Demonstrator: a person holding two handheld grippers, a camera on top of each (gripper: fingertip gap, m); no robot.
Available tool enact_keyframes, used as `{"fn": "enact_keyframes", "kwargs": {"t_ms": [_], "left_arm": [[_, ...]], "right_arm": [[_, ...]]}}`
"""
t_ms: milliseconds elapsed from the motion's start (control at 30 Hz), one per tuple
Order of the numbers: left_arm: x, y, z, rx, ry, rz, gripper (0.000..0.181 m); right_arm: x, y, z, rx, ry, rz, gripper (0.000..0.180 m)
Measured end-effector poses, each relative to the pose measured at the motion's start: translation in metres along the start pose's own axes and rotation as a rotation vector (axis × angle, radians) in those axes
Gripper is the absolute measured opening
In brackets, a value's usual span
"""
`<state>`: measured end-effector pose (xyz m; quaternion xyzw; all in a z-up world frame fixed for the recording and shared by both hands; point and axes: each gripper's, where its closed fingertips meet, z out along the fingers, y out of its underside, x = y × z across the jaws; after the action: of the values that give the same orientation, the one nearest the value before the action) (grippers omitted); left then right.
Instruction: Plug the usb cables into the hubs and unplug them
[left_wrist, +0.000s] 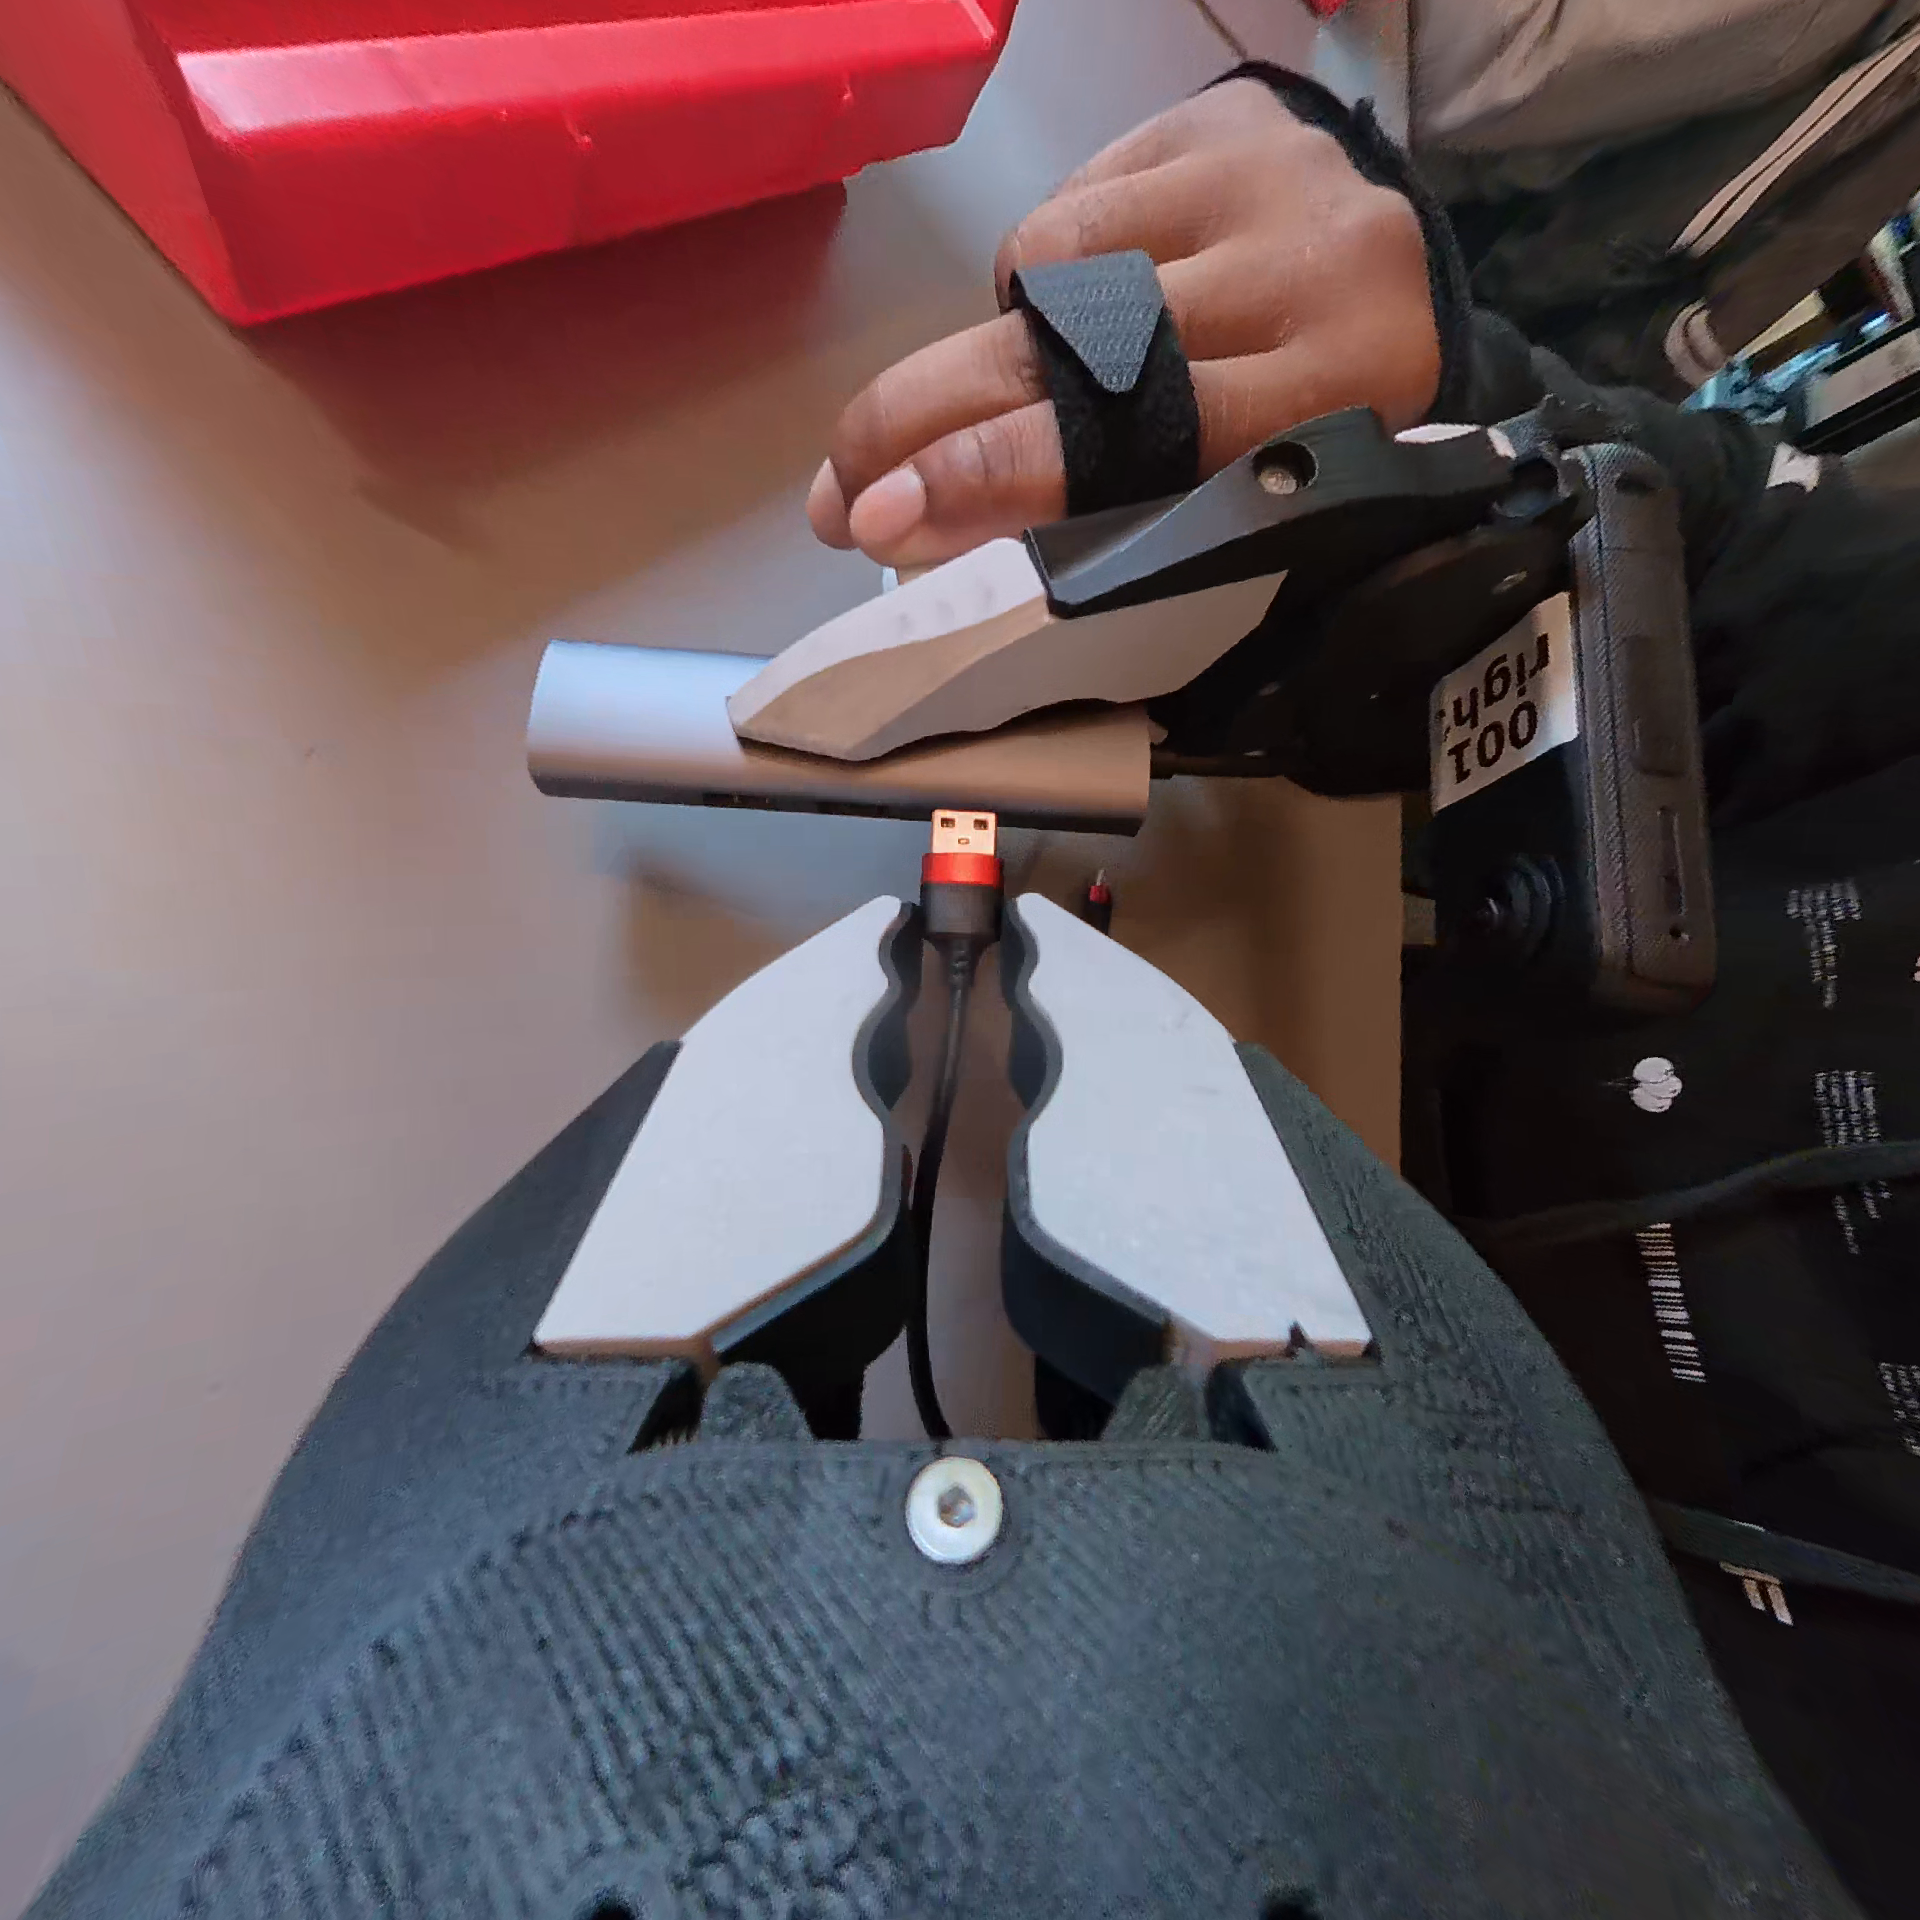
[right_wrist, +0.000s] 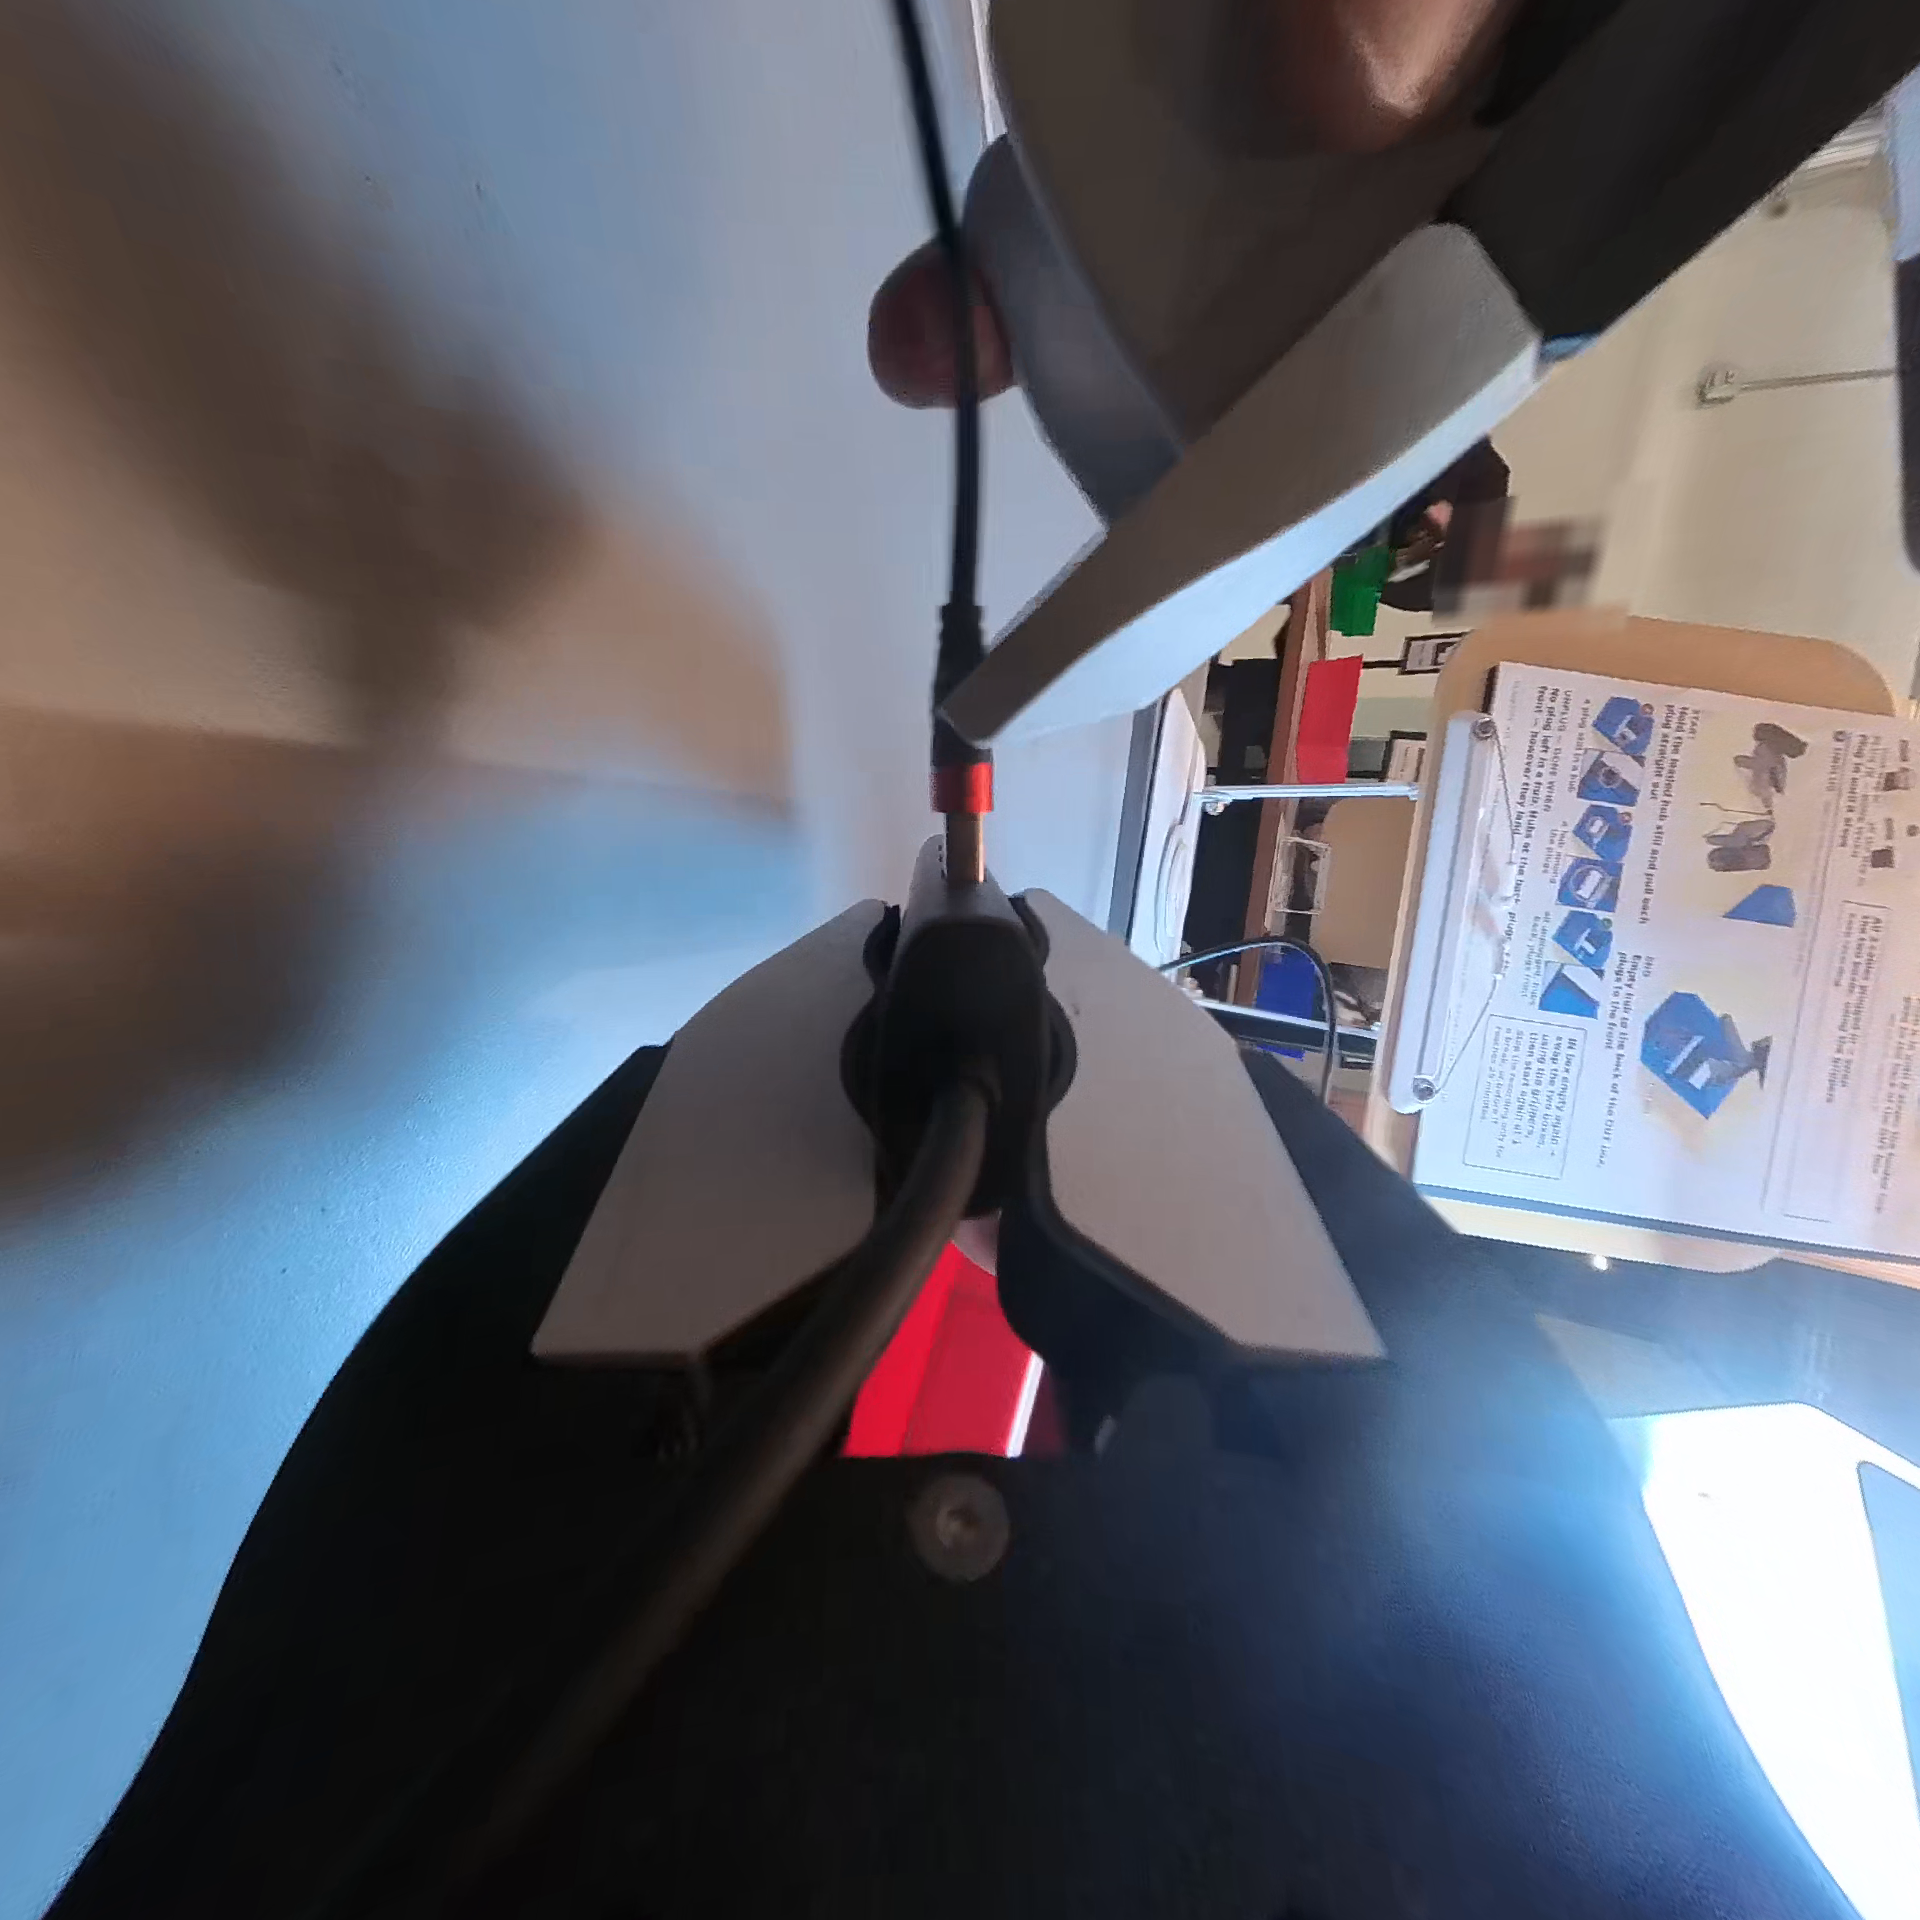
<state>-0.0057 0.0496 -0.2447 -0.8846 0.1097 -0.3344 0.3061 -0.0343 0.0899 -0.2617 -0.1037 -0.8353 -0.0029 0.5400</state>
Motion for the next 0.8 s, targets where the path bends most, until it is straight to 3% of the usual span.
{"fn": "enact_keyframes", "kwargs": {"t_ms": [400, 600, 700, 800], "left_arm": [[-0.004, 0.000, 0.004, 0.032, -0.010, -0.017, 0.014], [0.001, -0.010, -0.003, 0.075, -0.019, 0.045, 0.016], [0.002, -0.009, -0.010, 0.044, -0.071, 0.126, 0.026], [0.001, -0.003, -0.012, 0.015, -0.081, 0.151, 0.025]], "right_arm": [[-0.009, 0.003, 0.003, -0.016, -0.040, 0.041, 0.018], [-0.002, 0.001, 0.001, 0.063, -0.064, 0.215, 0.018], [0.004, 0.001, -0.001, 0.077, -0.047, 0.247, 0.018], [0.005, 0.002, -0.002, 0.078, -0.038, 0.247, 0.018]]}}
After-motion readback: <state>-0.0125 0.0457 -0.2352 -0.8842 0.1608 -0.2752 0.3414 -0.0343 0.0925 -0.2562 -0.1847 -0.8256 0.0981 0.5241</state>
